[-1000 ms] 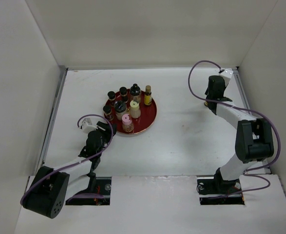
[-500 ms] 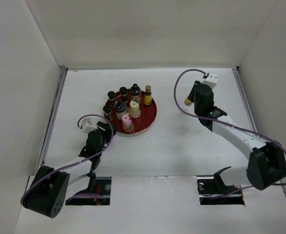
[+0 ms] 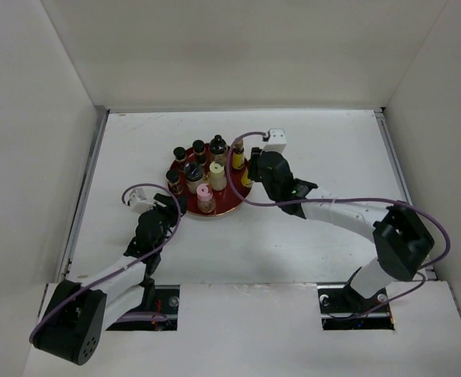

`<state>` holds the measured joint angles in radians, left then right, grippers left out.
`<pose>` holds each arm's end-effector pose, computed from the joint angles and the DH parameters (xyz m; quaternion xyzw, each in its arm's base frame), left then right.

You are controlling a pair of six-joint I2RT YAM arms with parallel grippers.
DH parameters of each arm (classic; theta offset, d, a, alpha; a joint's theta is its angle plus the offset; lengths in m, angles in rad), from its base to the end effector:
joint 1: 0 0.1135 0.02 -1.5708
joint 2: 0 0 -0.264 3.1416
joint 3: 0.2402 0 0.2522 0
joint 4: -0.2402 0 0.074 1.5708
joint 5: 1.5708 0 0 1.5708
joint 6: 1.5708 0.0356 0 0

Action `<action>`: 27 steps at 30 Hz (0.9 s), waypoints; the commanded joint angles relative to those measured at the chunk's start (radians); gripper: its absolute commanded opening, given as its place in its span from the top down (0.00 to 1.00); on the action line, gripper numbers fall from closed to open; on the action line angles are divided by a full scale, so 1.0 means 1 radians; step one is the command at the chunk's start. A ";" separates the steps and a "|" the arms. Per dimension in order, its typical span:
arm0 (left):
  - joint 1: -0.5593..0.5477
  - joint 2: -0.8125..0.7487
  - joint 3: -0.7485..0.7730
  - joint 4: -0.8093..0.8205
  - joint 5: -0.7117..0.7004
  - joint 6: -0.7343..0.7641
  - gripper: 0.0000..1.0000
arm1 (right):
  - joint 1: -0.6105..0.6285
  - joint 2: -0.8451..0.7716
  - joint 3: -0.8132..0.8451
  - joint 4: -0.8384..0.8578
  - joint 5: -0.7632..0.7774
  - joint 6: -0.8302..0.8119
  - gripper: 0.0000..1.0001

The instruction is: Organize the condiment bottles

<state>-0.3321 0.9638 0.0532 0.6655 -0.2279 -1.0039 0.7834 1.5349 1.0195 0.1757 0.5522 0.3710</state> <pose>0.1657 -0.0486 0.1473 -0.3242 0.7163 -0.3083 0.5355 0.2623 0.2349 0.2740 -0.0068 0.8011 0.1166 0.5870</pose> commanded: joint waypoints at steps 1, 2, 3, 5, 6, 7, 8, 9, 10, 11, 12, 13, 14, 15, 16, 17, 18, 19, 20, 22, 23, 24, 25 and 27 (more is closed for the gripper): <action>-0.003 -0.043 -0.024 0.019 -0.011 0.030 0.49 | 0.049 0.037 0.108 0.148 0.002 0.000 0.78; -0.003 -0.051 -0.023 0.011 -0.016 0.033 0.48 | 0.058 0.059 0.123 0.150 0.002 -0.006 0.78; -0.005 -0.053 -0.023 0.008 -0.025 0.036 0.48 | 0.064 0.083 0.140 0.145 0.003 -0.010 0.78; -0.011 -0.048 -0.023 0.006 -0.031 0.037 0.48 | 0.070 0.122 0.160 0.146 0.006 -0.018 0.78; -0.011 -0.046 -0.023 0.006 -0.028 0.037 0.48 | 0.073 0.139 0.166 0.145 0.009 -0.018 0.78; -0.011 -0.046 -0.023 0.006 -0.027 0.037 0.48 | 0.076 0.154 0.171 0.145 0.012 -0.018 0.78; -0.011 -0.050 -0.023 0.006 -0.030 0.037 0.48 | 0.079 0.168 0.175 0.143 0.012 -0.021 0.78; -0.011 -0.053 -0.023 0.006 -0.033 0.037 0.48 | 0.084 0.177 0.179 0.142 0.014 -0.024 0.78; -0.011 -0.053 -0.023 0.006 -0.036 0.039 0.48 | 0.087 0.188 0.182 0.140 0.018 -0.032 0.78; -0.012 -0.047 -0.021 0.006 -0.039 0.039 0.48 | 0.093 0.197 0.186 0.140 0.025 -0.044 0.77; -0.012 -0.040 -0.021 0.006 -0.039 0.039 0.48 | 0.099 0.208 0.191 0.140 0.037 -0.055 0.77; -0.012 -0.034 -0.021 0.006 -0.037 0.036 0.48 | 0.109 0.217 0.194 0.140 0.052 -0.066 0.77; -0.009 -0.033 -0.021 0.006 -0.036 0.033 0.48 | 0.116 0.223 0.197 0.143 0.069 -0.078 0.77; -0.003 -0.036 -0.021 0.006 -0.036 0.033 0.48 | 0.125 0.229 0.202 0.145 0.084 -0.095 0.76; -0.003 -0.039 -0.021 0.005 -0.039 0.033 0.48 | 0.135 0.235 0.206 0.146 0.100 -0.115 0.76; -0.003 -0.042 -0.021 0.002 -0.044 0.034 0.48 | 0.141 0.240 0.214 0.148 0.113 -0.135 0.76; -0.003 -0.042 -0.021 -0.001 -0.048 0.034 0.48 | 0.145 0.246 0.221 0.148 0.126 -0.153 0.76; -0.006 -0.037 -0.021 -0.001 -0.051 0.034 0.48 | 0.150 0.252 0.228 0.148 0.133 -0.168 0.76; -0.006 -0.036 -0.021 -0.001 -0.050 0.033 0.48 | 0.155 0.261 0.232 0.150 0.135 -0.176 0.75; -0.002 -0.046 -0.023 -0.003 -0.047 0.033 0.48 | 0.162 0.277 0.240 0.140 0.138 -0.179 0.74; 0.000 -0.056 -0.023 -0.004 -0.051 0.033 0.48 | 0.165 0.281 0.241 0.140 0.140 -0.181 0.72; 0.002 -0.062 -0.023 -0.010 -0.053 0.033 0.48 | 0.167 0.286 0.240 0.140 0.141 -0.182 0.68; 0.002 -0.065 -0.023 -0.014 -0.059 0.033 0.48 | 0.167 0.289 0.237 0.142 0.141 -0.182 0.62; 0.002 -0.068 -0.026 -0.020 -0.060 0.030 0.48 | 0.167 0.289 0.225 0.151 0.141 -0.172 0.51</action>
<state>-0.3344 0.9157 0.0532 0.6289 -0.2680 -0.9791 0.9440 1.8202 1.2057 0.2443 0.6598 0.2092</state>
